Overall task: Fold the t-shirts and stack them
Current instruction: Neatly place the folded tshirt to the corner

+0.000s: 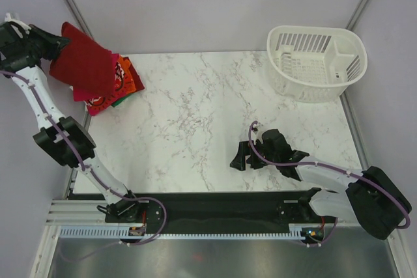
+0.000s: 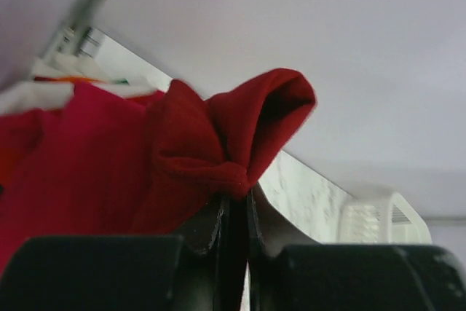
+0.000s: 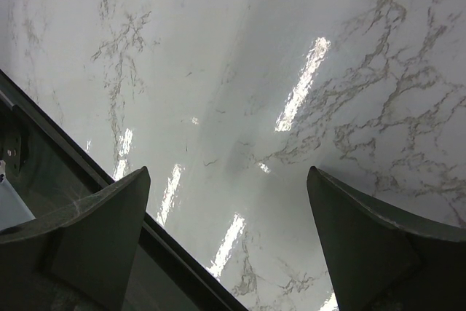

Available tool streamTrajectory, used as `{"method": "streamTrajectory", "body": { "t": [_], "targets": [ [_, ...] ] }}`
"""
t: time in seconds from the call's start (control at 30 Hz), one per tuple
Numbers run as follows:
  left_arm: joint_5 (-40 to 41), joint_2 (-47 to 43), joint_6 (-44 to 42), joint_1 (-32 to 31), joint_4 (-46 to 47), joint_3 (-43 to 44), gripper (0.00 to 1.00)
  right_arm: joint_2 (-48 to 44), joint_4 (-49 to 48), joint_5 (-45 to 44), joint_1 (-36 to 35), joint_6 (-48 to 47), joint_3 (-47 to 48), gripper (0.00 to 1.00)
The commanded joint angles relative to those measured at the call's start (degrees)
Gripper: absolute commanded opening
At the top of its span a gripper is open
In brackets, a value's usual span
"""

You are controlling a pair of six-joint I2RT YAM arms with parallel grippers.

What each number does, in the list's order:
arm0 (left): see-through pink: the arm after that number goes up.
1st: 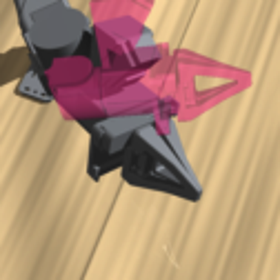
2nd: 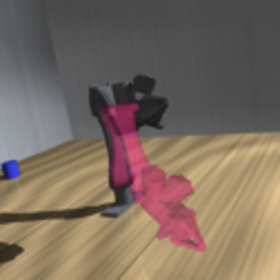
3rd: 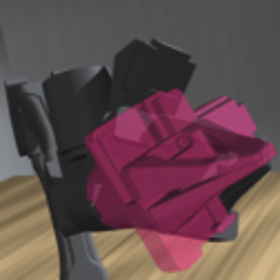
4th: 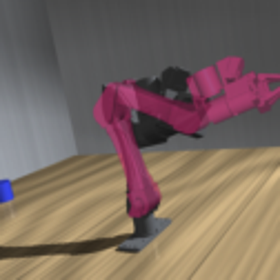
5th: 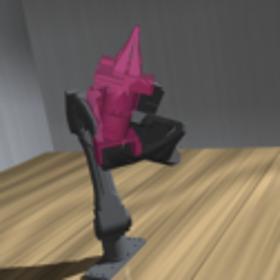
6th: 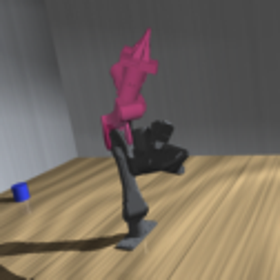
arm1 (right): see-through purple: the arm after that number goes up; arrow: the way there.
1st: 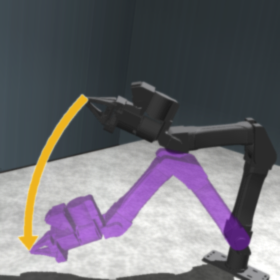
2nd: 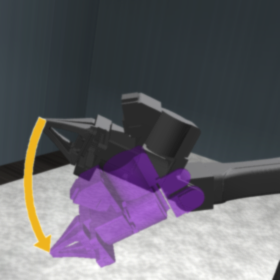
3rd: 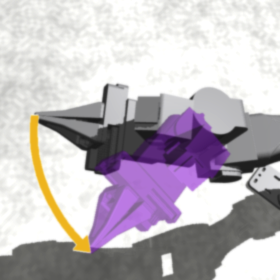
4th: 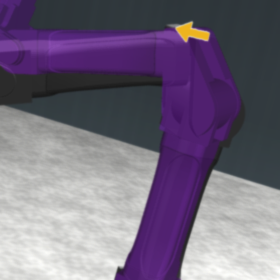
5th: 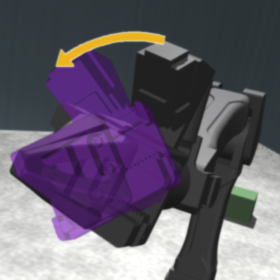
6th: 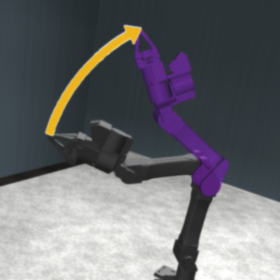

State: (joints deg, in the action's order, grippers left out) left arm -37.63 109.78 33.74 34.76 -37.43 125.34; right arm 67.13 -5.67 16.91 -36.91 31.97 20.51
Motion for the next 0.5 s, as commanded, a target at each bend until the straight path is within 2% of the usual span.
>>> {"method": "streamTrajectory", "body": {
  "t": [0.0, 0.1, 0.23, 0.27, 0.37, 0.43, 0.47],
  "targets": [
    [-2.5, 10.2, 5.5, 4.1, 0.6, -0.4, 0.15, 1.1, 1.0, 0.0, -0.1, 0.2, -0.2, 0.98],
    [-3.4, 13.8, 5.7, 6.0, 0.3, -1.9, 0.19, 0.9, 1.1, -0.2, -0.1, 0.3, -0.3, 0.98],
    [1.2, 14.1, 6.2, 7.6, -0.9, -1.2, 0.22, 1.1, 1.1, -0.3, -0.1, 0.6, -0.2, 0.98],
    [1.6, 14.3, 6.3, 7.9, -1.4, -0.6, 0.32, 1.2, 1.1, -0.3, -0.1, 0.5, -0.1, 0.98],
    [5.8, 13.8, 5.2, 9.1, -4.9, 2.2, 0.51, 1.1, 1.2, -0.3, -0.1, 0.4, -0.2, 0.98],
    [12.4, 12.8, 4.0, 10.3, -7.6, 3.9, 0.59, 1.2, 1.2, -0.3, -0.1, 0.4, -0.2, 0.98],
    [14.5, 12.4, 2.7, 10.7, -8.8, 4.9, 0.66, 1.1, 1.2, -0.3, -0.1, 0.4, -0.2, 0.98]
  ]
}}
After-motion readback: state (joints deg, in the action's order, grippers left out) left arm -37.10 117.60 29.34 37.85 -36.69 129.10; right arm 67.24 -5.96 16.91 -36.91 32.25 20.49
